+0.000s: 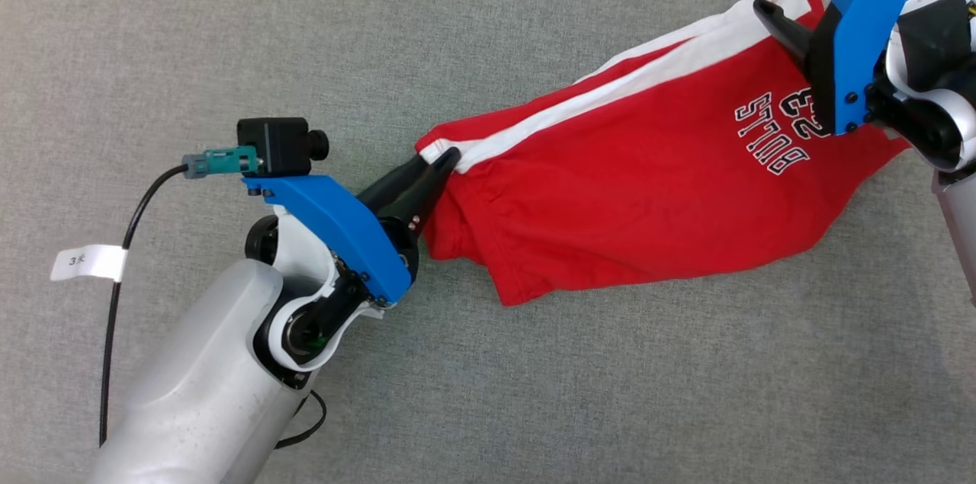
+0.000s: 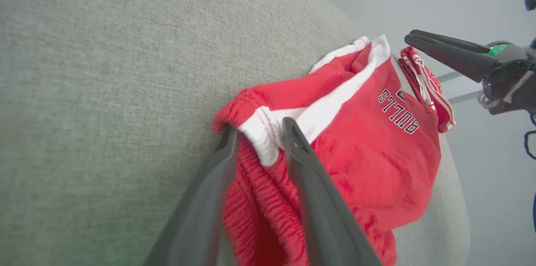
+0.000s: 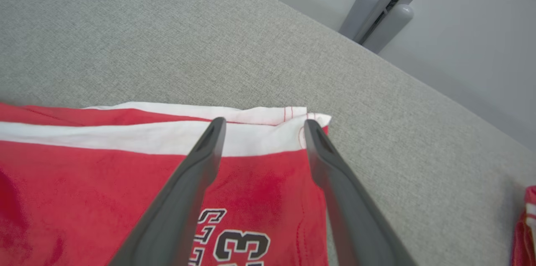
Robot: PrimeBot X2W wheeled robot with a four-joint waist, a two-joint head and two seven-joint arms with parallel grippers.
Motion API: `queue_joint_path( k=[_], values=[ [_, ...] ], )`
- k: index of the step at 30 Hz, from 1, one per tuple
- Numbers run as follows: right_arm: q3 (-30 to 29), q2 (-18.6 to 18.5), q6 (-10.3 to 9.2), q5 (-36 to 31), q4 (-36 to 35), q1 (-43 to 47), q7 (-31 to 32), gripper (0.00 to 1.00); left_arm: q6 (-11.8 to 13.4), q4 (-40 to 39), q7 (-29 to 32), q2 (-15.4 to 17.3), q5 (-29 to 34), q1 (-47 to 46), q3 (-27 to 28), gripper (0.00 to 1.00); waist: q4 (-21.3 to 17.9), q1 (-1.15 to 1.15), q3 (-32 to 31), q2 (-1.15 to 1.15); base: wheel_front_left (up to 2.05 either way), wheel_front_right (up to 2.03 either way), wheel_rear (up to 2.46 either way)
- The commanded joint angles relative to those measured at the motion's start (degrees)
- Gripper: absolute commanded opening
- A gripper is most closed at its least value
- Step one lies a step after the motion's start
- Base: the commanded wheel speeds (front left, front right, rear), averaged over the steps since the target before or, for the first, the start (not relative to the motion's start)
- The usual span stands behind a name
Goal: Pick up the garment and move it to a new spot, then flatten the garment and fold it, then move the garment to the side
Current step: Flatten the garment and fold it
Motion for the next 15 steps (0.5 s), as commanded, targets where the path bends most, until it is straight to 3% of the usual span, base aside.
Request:
queue_joint_path(
  k=[1, 8, 15],
  values=[
    [0.1, 0.1, 0.01, 0.7, 0.7, 0.3, -0.7, 1.00, 0.2, 0.5, -0.6, 0.5, 0.3, 0.1, 0.2, 1.00, -0.1, 0.00, -0.5, -0.01, 0.00, 0.00, 0.00],
    [-0.9, 0.0, 0.01, 2.9, 1.0, 3.3, -2.6, 1.00, 1.1, 1.0, -4.4, 1.7, 2.0, 2.5, 1.2, 1.00, -0.3, 0.00, -3.2, -0.01, 0.00, 0.00, 0.00],
    [-3.9, -1.4, 0.01, 3.2, -2.2, 10.4, -9.6, 1.00, 3.0, 0.4, -20.0, 2.0, 9.5, 7.1, 2.9, 1.00, -0.5, 0.00, -7.3, -0.01, 0.00, 0.00, 0.00]
  ],
)
